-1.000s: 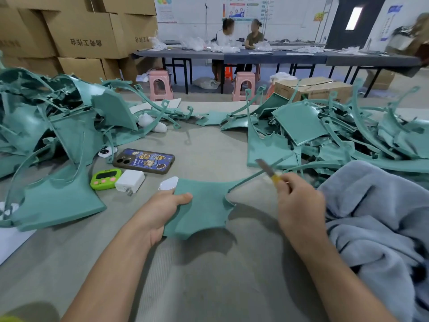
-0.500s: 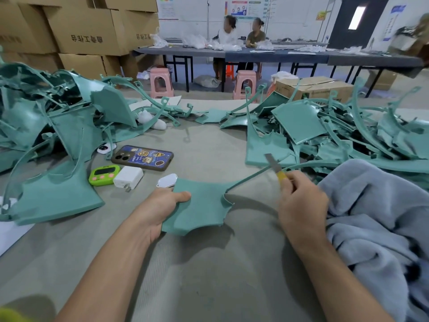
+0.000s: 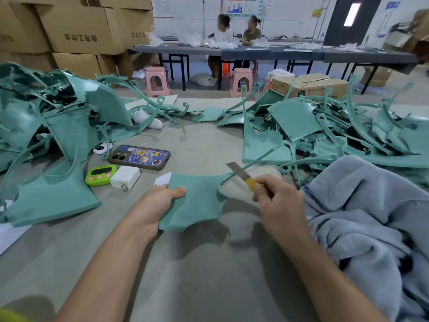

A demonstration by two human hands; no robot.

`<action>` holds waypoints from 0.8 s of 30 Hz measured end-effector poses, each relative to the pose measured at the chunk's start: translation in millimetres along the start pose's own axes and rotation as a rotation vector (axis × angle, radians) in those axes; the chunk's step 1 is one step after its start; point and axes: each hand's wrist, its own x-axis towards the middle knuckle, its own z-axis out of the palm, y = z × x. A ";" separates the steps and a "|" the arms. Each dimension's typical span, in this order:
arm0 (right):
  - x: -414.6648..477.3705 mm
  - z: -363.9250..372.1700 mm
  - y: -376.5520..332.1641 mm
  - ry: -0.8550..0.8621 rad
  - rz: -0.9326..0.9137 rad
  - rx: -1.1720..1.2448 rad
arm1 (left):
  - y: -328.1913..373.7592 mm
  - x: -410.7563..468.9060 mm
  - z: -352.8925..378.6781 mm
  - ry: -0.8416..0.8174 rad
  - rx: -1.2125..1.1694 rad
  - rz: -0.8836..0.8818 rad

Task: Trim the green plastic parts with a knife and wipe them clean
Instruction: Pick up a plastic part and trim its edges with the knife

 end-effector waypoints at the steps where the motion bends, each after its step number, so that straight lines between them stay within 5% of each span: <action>1: -1.0 4.1 -1.4 -0.041 -0.011 0.003 | 0.1 0.2 -0.8 -0.013 -0.005 0.007; 11: 2.0 2.6 7.6 -0.318 -0.040 0.087 | 0.1 2.0 -5.7 -0.074 0.003 0.094; 17: 6.6 -8.0 11.0 -0.200 0.001 0.160 | 0.1 2.7 -5.1 -0.088 0.010 0.106; 24: 7.1 -11.7 7.2 -0.334 0.049 0.225 | 1.1 2.7 -8.0 -0.085 -0.012 0.104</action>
